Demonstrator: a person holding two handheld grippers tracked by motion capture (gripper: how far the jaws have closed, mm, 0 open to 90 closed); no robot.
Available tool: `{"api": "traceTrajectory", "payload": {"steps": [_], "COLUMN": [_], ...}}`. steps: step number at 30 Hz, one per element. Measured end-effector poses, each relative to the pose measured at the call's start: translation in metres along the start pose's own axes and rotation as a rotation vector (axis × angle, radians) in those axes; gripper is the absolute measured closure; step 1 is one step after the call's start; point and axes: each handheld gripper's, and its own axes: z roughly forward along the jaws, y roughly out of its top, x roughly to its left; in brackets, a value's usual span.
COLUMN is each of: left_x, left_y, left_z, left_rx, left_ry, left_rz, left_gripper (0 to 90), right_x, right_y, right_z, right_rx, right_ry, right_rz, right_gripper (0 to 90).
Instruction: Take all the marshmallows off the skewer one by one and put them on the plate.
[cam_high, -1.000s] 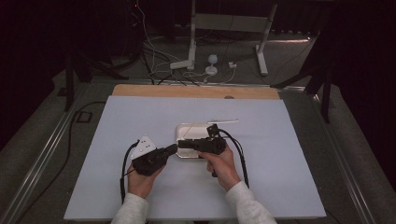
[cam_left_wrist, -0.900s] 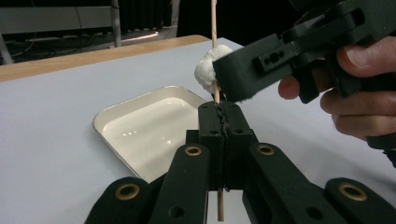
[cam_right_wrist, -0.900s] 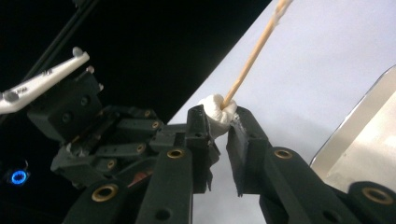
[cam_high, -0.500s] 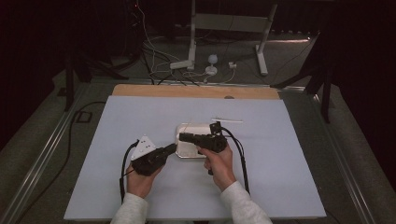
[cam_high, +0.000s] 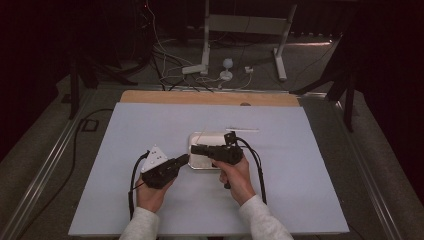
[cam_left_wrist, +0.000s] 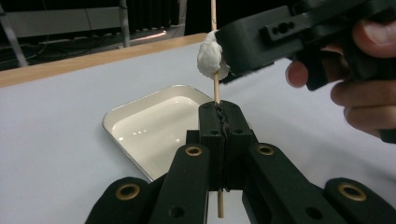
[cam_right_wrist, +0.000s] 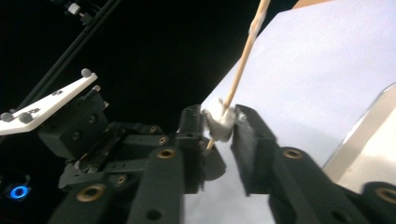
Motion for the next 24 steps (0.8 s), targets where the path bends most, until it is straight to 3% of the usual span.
{"api": "traceTrajectory", "payload": {"steps": [7, 11, 16, 21, 24], "left_x": [-0.0020, -0.0005, -0.0016, -0.0017, -0.0036], "left_y": [-0.0001, -0.0010, -0.0021, -0.0014, -0.0011], "left_z": [0.0011, 0.0023, 0.0069, 0.0055, 0.0063], "left_rx": [-0.016, -0.003, 0.039, 0.034, 0.031], "left_ry": [-0.023, -0.029, -0.047, -0.035, -0.033], "left_rz": [0.000, -0.002, 0.001, -0.002, 0.001], "left_gripper": [90.0, 89.7, 88.1, 90.0, 90.0], "right_x": [-0.0015, -0.0025, -0.0004, 0.0010, 0.0012], "right_y": [-0.0017, -0.0030, -0.0034, -0.0044, -0.0052], "right_z": [0.0062, 0.0082, 0.0074, 0.0084, 0.0106], "right_rx": [0.024, 0.022, 0.005, 0.013, 0.019], "right_ry": [0.027, 0.012, 0.004, 0.024, 0.009], "right_rz": [0.033, 0.034, 0.024, 0.004, 0.004], "right_gripper": [67.1, 75.9, 77.7, 73.0, 70.1]}}
